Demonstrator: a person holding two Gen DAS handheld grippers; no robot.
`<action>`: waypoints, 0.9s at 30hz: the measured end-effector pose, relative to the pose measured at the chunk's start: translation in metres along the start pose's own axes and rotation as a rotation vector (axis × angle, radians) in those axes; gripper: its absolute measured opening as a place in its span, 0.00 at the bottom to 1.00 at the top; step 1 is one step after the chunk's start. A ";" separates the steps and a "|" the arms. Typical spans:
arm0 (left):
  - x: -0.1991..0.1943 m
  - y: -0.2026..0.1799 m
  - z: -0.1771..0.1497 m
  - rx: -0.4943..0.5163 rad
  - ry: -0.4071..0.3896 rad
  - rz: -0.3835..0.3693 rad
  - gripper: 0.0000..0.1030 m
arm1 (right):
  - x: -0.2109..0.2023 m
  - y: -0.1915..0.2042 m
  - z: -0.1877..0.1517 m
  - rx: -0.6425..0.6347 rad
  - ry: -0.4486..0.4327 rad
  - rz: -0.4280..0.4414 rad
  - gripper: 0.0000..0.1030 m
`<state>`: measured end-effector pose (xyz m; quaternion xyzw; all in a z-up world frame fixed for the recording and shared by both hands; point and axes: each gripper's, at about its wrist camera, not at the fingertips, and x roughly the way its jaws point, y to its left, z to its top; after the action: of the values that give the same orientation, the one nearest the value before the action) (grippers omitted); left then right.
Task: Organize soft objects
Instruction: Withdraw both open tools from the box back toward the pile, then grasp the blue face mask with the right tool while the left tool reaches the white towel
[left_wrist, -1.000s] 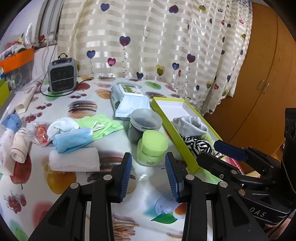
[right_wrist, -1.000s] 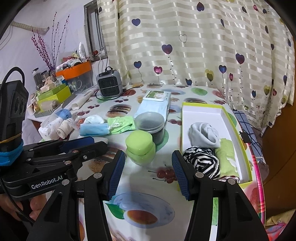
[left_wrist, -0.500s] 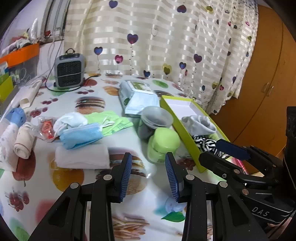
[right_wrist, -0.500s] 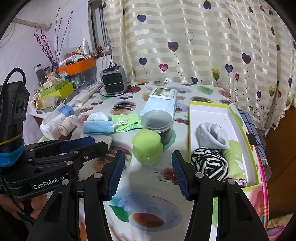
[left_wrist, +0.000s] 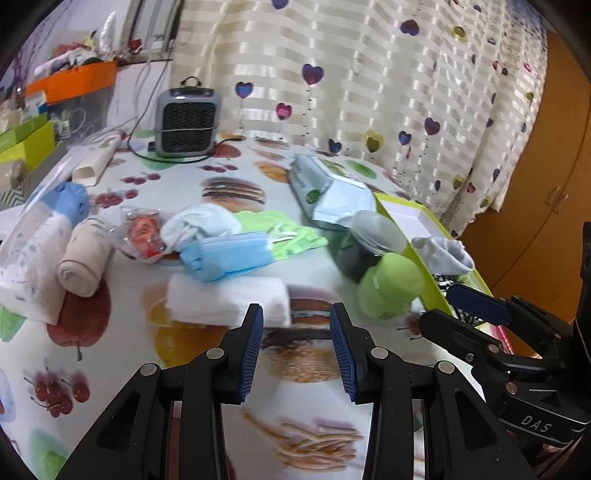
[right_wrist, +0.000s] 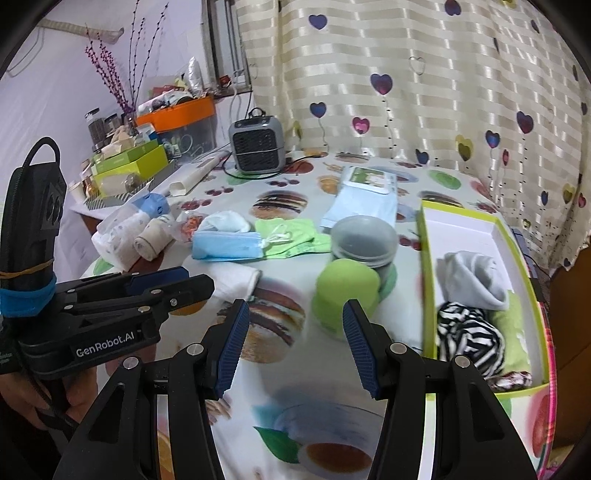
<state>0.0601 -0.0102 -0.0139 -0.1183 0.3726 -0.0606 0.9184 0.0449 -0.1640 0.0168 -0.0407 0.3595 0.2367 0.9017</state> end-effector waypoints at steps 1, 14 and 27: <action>0.000 0.004 0.000 -0.006 0.000 0.004 0.35 | 0.002 0.002 0.001 -0.004 0.003 0.002 0.52; 0.006 0.047 0.003 -0.082 0.004 0.032 0.35 | 0.021 0.023 0.011 -0.046 0.020 0.029 0.52; 0.007 0.080 0.002 -0.132 0.003 0.071 0.36 | 0.057 0.047 0.030 -0.093 0.036 0.088 0.52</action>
<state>0.0680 0.0657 -0.0379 -0.1653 0.3811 -0.0035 0.9096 0.0779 -0.0927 0.0053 -0.0708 0.3656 0.2916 0.8811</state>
